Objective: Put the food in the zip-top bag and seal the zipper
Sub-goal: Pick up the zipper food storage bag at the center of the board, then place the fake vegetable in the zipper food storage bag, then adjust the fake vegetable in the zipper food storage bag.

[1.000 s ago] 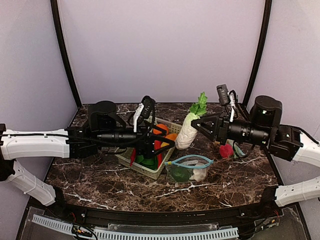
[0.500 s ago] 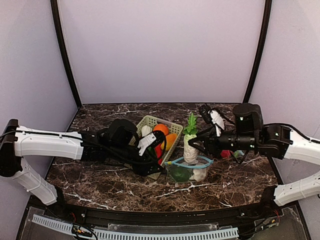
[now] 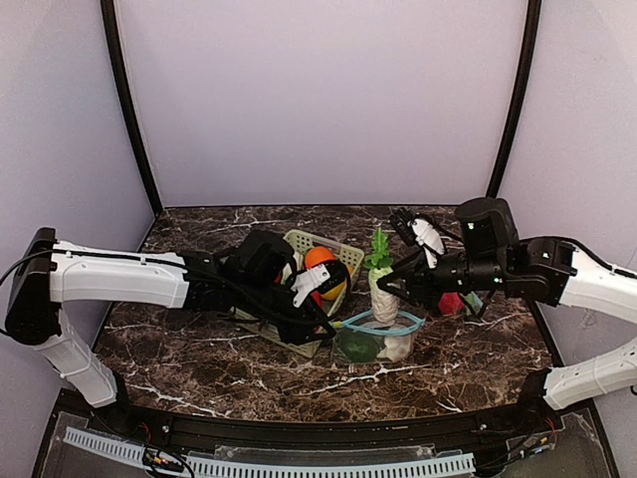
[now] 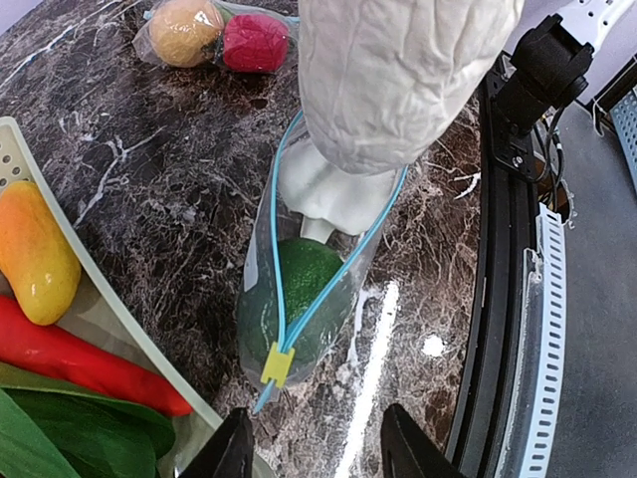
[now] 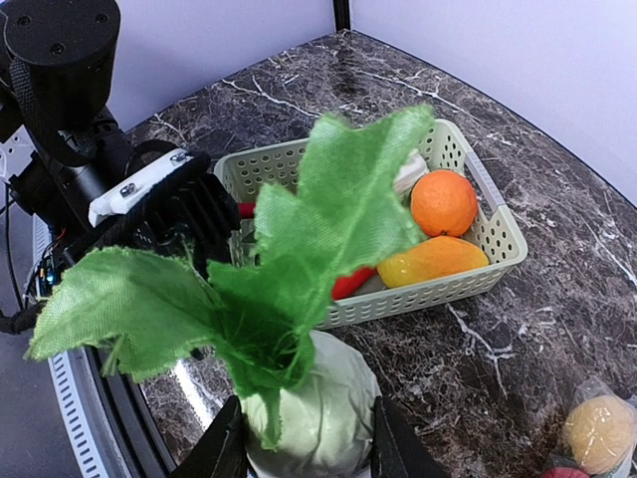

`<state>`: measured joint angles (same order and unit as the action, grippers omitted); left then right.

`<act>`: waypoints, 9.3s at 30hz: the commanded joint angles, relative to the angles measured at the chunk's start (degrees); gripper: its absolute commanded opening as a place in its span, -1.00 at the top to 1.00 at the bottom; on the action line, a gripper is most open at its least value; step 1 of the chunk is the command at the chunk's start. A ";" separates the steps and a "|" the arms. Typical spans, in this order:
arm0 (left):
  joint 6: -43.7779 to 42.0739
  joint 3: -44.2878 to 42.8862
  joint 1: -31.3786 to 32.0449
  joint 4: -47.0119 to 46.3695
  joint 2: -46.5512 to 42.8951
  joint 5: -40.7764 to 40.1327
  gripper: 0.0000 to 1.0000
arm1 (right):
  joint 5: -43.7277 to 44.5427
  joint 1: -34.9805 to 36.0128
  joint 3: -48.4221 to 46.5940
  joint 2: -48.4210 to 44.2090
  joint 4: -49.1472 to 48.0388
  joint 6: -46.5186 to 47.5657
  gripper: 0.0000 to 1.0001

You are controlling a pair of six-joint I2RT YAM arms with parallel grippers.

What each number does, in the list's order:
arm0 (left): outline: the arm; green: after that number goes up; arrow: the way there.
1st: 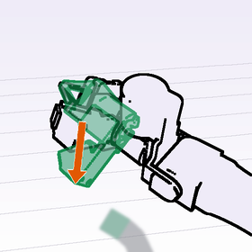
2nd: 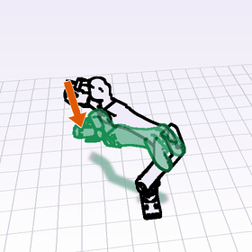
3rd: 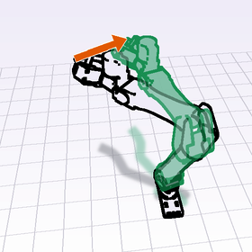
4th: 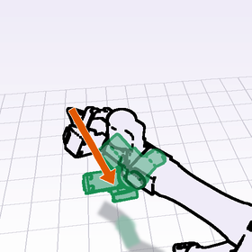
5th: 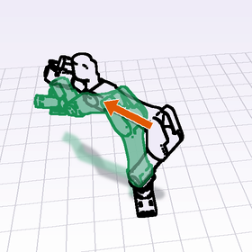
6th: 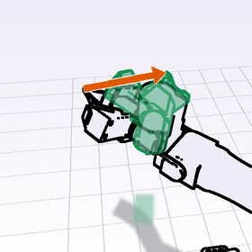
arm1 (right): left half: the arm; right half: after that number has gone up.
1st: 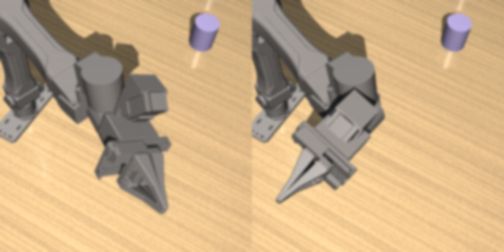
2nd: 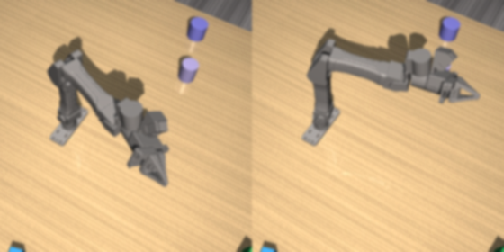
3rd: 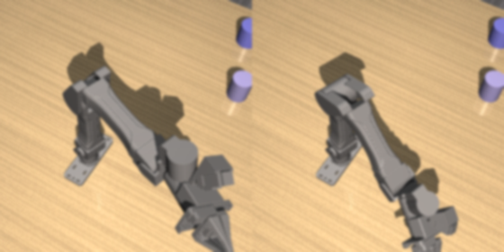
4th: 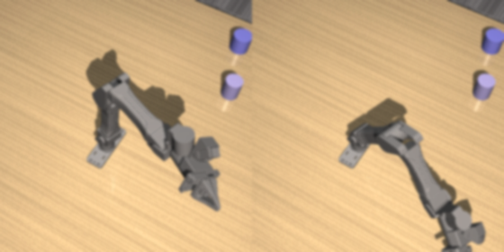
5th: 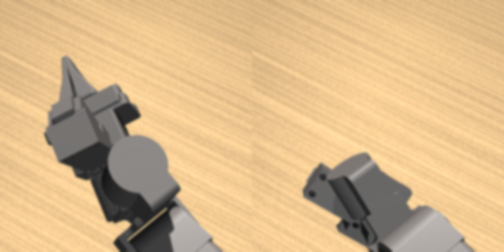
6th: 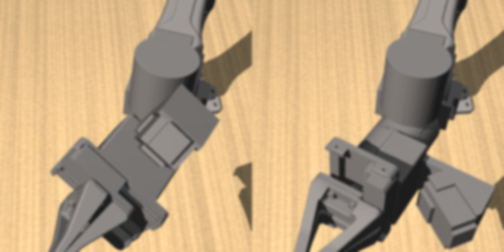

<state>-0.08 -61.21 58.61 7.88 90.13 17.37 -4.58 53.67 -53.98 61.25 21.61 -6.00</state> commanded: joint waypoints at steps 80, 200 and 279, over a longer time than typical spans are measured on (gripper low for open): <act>-9.26 -3.64 -3.03 0.65 2.93 2.55 0.99 | 1.88 4.64 -6.09 19.84 14.02 6.09 0.41; -14.05 -9.02 -4.19 4.61 -0.86 1.95 0.99 | 5.67 4.55 6.85 27.68 -1.43 -7.42 -0.16; -11.74 -5.78 -5.10 5.27 0.86 7.61 0.99 | -3.63 5.63 6.76 23.53 -17.55 -21.92 1.00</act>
<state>-10.24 -66.59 53.82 14.61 93.73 21.93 -5.74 58.87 -47.20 80.53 0.93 -27.79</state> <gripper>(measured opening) 0.061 0.003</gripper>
